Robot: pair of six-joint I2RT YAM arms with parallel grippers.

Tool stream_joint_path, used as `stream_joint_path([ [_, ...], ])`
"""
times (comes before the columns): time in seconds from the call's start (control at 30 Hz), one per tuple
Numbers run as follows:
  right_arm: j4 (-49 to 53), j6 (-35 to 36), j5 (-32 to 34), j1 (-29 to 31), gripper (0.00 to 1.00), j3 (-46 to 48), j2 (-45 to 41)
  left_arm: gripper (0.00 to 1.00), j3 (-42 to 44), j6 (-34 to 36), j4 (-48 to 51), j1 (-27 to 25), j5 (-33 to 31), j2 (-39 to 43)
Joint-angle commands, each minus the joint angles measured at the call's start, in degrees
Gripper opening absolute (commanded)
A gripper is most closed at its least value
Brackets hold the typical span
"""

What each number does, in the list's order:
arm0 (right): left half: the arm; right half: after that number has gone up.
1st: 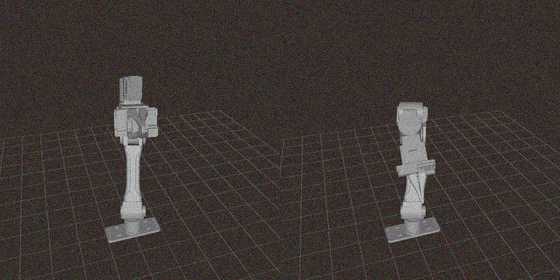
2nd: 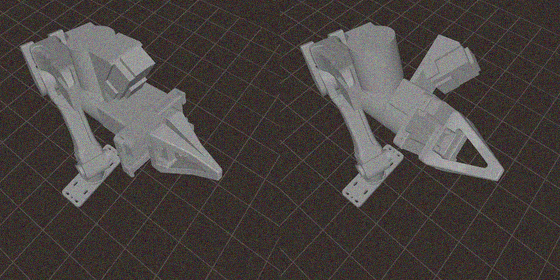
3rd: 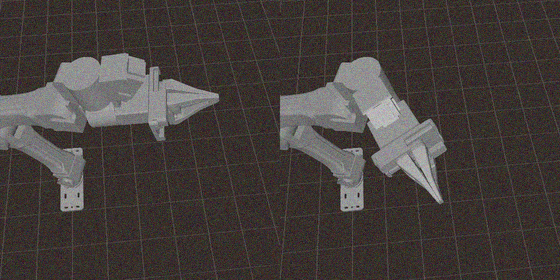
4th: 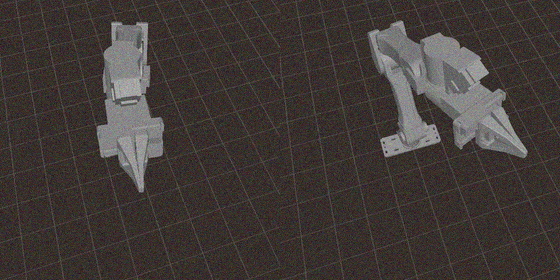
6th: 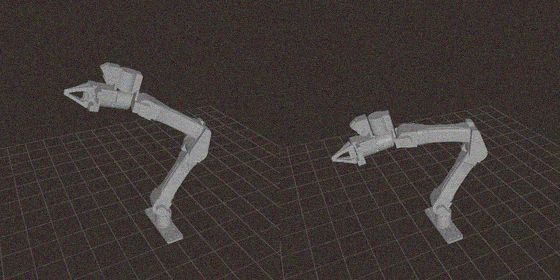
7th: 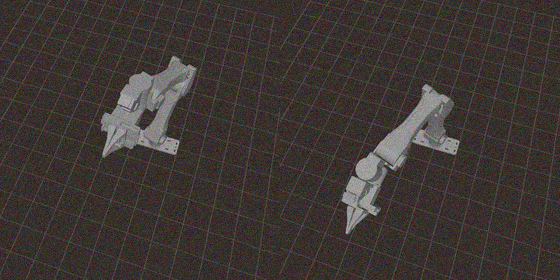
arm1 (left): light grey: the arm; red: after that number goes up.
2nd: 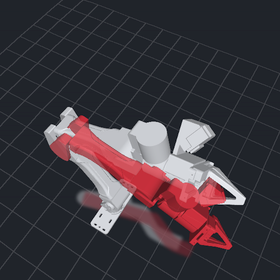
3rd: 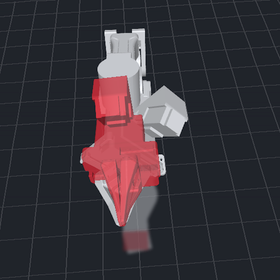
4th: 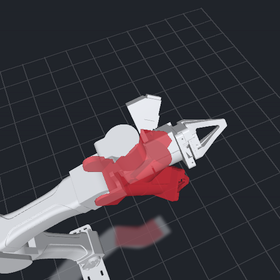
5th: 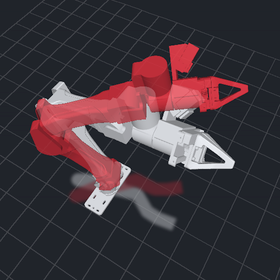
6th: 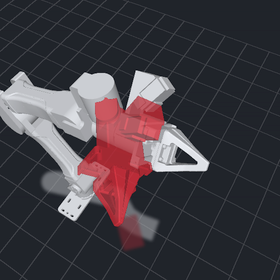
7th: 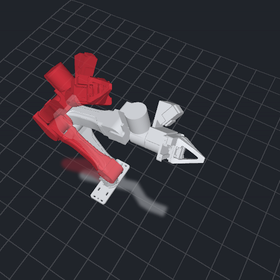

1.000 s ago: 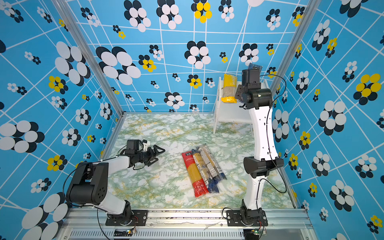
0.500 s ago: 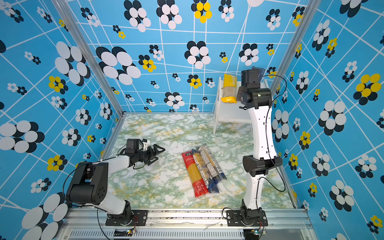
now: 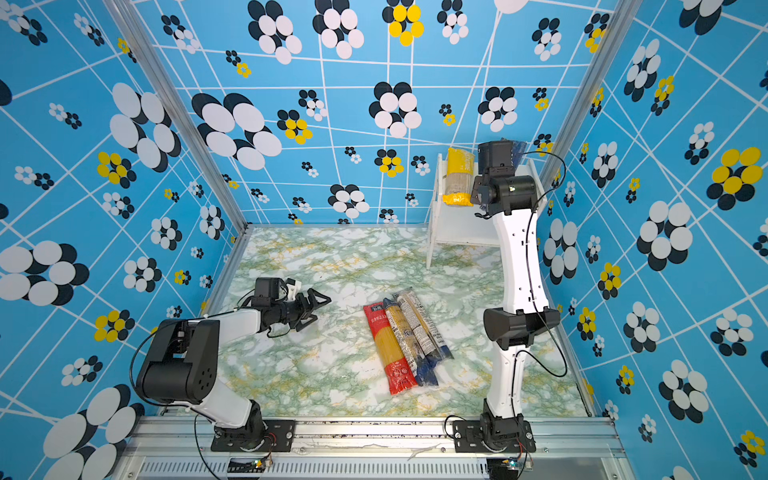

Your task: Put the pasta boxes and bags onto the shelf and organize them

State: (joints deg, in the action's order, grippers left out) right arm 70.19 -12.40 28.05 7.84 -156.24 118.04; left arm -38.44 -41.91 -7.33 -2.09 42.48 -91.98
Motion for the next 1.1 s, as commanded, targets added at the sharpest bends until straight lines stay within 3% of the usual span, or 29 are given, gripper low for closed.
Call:
stream_joint_path([
  [0.0,-7.04,0.27,3.76,-0.15,0.29,-2.49,-1.89,0.99,-1.55,1.01,-1.06,0.37,1.29,-1.26],
  [0.2,-6.43,0.01,3.94,-0.11,0.38,-2.52,-2.01,0.99,-1.76,0.92,-1.4,0.41,1.47,-1.86],
  [0.57,-5.68,0.75,4.82,-0.12,0.43,-2.55,-2.18,0.99,-1.66,0.92,-1.75,0.42,1.53,-1.95],
  [1.07,-4.49,1.34,5.21,-0.11,0.42,-2.57,-2.45,0.99,-1.5,0.81,-2.29,0.51,1.67,-2.56],
])
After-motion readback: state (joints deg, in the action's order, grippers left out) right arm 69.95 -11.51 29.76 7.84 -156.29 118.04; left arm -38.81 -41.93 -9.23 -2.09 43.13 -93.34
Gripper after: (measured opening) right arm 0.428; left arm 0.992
